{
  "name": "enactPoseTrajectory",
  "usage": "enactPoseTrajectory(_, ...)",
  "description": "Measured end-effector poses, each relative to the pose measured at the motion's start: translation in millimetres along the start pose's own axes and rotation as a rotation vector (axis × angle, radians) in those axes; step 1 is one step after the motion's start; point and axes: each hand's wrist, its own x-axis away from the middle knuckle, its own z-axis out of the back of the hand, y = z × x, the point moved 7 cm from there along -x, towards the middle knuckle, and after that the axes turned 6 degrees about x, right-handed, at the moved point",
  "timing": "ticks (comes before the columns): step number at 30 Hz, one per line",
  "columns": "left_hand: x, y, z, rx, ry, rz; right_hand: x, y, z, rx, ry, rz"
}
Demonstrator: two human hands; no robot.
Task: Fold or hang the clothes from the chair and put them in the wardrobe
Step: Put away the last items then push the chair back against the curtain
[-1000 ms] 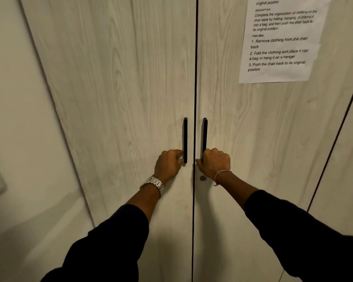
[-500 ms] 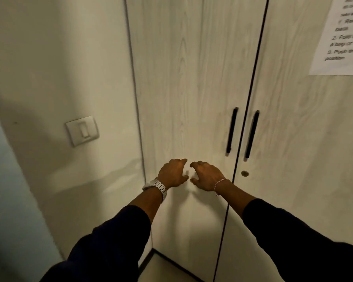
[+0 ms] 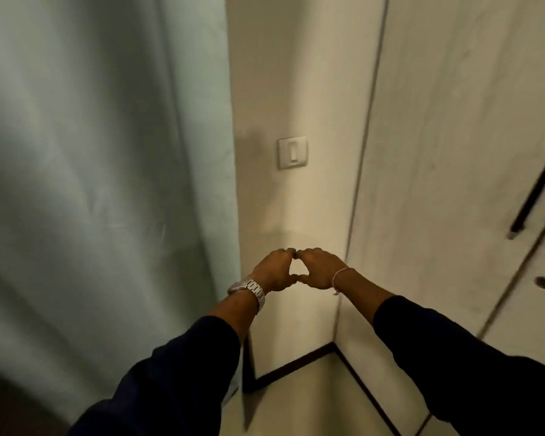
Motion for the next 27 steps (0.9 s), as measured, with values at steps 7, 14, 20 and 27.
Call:
enactPoseTrajectory(7,140,-124,45,0.027,0.080,0.282,-27,-182,-14,0.002,-0.094,0.337)
enactPoseTrajectory(14,310,-239,73,-0.050,0.096,0.613,-13,-363,-32,0.033,-0.158,0.572)
enactPoseTrajectory(20,451,-298,87,-0.038,0.152,0.812,18,-489,-56,0.057,-0.201,0.746)
enactPoseTrajectory(27,599,-333,70,0.045,0.207,1.007,65,-595,-114,0.136,-0.289,0.920)
